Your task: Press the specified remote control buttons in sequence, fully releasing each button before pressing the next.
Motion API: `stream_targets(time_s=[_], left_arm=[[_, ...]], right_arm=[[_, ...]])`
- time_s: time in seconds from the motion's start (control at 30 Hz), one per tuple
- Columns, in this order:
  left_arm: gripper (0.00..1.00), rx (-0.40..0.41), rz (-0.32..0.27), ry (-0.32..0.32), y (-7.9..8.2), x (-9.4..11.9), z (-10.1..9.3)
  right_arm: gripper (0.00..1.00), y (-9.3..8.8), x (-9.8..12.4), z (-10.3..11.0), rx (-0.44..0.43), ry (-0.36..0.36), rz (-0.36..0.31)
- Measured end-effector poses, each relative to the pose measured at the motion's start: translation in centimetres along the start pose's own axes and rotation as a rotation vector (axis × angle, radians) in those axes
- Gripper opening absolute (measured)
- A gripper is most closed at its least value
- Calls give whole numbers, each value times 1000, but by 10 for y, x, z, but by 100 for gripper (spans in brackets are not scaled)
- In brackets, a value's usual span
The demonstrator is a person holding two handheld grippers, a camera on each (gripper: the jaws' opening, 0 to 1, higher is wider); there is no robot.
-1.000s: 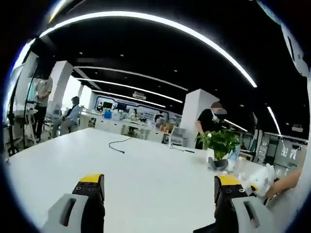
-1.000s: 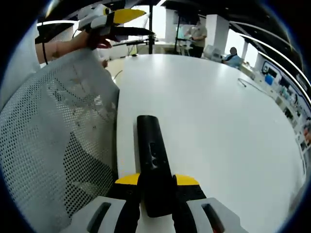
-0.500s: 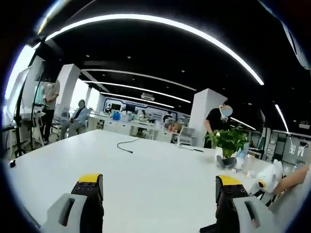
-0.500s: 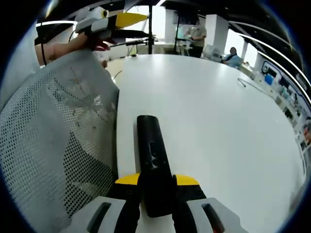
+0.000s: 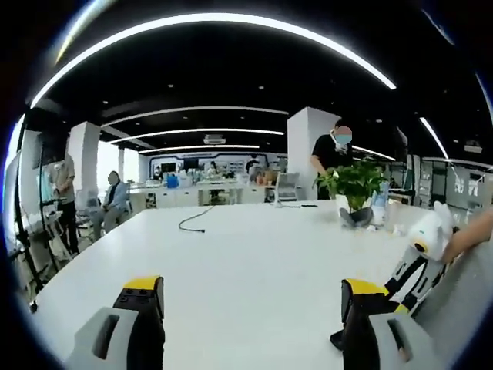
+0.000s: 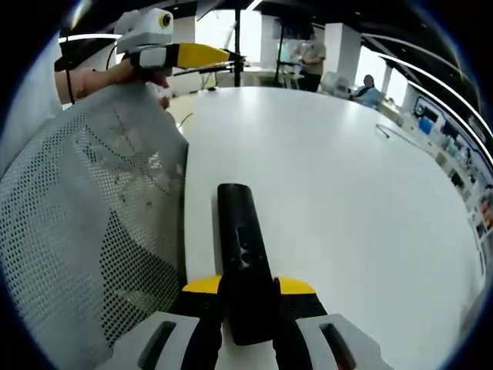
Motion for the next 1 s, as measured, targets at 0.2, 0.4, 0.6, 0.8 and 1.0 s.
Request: stream_targets(time_s=[0.2, 0.4, 0.6, 0.8, 1.0], left_arm=[[98, 24, 4, -1, 1, 1, -1], [98, 20, 14, -4, 0, 0, -3], [98, 28, 16, -5, -1, 0, -2], [97, 31, 19, -12, -1, -1, -2], [97, 31, 25, -20, -2, -1, -3]], right_arm=[[22, 0, 0, 0, 0, -1, 0], [22, 0, 0, 0, -4, -3, -2], [22, 0, 0, 0, -6, -6, -2], [22, 0, 0, 0, -8, -9, -1], [22, 2, 0, 0, 4, -4, 21]])
Point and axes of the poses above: the point that each gripper's makers call its tool centre point, and the gripper's own axes: x roughly backward along the fingers, z roughly to its left, y roughly out of its top, the point moved 9 cm from there along x, roughly backward along the fingers, and after that the axes turned 2 degrees about -x, right-handed, at the moved point
